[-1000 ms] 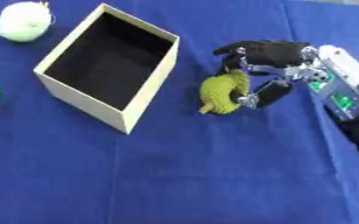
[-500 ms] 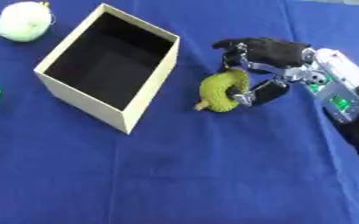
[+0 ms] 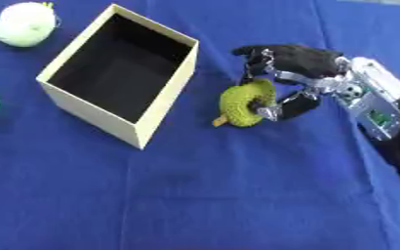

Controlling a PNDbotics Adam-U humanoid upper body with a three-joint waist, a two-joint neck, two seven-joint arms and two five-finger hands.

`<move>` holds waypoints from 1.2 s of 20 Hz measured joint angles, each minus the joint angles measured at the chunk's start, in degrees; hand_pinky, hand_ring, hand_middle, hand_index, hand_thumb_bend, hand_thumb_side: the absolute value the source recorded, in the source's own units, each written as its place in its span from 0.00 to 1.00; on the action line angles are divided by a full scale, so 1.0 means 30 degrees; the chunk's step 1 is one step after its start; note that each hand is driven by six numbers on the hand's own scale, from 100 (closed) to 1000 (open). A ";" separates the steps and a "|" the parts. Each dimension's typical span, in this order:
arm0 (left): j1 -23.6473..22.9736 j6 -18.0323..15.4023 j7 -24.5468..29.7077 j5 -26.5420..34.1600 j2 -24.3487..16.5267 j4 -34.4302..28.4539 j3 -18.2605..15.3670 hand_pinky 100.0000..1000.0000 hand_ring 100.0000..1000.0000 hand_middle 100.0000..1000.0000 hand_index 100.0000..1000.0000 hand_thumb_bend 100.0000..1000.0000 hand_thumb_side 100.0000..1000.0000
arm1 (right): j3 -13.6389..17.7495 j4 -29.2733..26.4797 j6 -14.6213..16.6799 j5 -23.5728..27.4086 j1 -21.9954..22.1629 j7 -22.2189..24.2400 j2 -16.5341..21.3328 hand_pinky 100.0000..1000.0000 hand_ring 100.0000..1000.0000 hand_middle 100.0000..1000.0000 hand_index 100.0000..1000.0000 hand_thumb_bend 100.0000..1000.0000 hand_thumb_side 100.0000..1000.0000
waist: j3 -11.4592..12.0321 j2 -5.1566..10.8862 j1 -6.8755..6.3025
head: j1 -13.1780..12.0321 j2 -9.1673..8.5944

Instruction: Pick up objects on the table and place them in the box.

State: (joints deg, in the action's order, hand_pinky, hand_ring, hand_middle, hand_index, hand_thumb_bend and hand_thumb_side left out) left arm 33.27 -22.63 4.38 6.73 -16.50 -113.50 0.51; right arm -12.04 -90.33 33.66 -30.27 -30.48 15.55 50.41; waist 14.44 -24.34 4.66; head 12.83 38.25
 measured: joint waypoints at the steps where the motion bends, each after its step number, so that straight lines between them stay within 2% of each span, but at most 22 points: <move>1: -0.0002 0.0015 -0.0013 0.0002 0.0000 0.0000 0.0000 0.77 0.76 0.65 0.86 0.00 0.52 | 0.0007 -0.0145 -0.0029 0.0169 0.0067 -0.0037 0.0015 0.87 1.00 0.44 0.62 0.00 0.15 | -0.0015 0.0019 -0.0006 | -0.0006 0.0004; 8: -0.0126 0.0083 -0.0081 0.0020 0.0000 0.0000 -0.0002 0.77 0.76 0.65 0.86 0.00 0.52 | 0.0491 -0.1632 -0.0171 0.1824 0.0082 -0.0645 0.0564 0.85 1.00 0.42 0.60 0.00 0.12 | -0.0214 0.0259 -0.0043 | -0.0067 0.0087; 16: -0.0149 0.0109 -0.0098 0.0020 -0.0010 0.0000 0.0001 0.77 0.76 0.65 0.86 0.00 0.52 | 0.0939 -0.3658 -0.0813 0.4132 -0.0768 -0.1130 0.1449 0.83 0.93 0.43 0.60 0.00 0.11 | -0.0224 0.0447 0.0023 | -0.0020 0.0175; 21: -0.0143 0.0123 -0.0089 0.0020 -0.0013 0.0000 0.0023 0.77 0.76 0.65 0.86 0.00 0.52 | 0.0944 -0.4302 -0.1254 0.5371 -0.1382 -0.0870 0.1626 0.82 0.92 0.43 0.61 0.00 0.11 | 0.0014 0.0457 0.0223 | 0.0150 0.0169; 24: -0.0052 0.0146 -0.0057 0.0044 -0.0013 0.0000 0.0125 0.77 0.76 0.65 0.86 0.00 0.52 | 0.0937 -0.4404 -0.1414 0.5935 -0.1928 -0.0703 0.1631 0.83 0.92 0.43 0.61 0.00 0.11 | 0.0416 0.0457 0.0426 | 0.0383 0.0133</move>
State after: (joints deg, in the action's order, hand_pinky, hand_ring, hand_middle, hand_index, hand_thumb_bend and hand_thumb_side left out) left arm 33.12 -22.19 4.21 6.86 -16.54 -113.50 0.88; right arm -9.23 -103.54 29.42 -12.46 -36.26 13.44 55.31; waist 15.69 -22.97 5.94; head 13.98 38.65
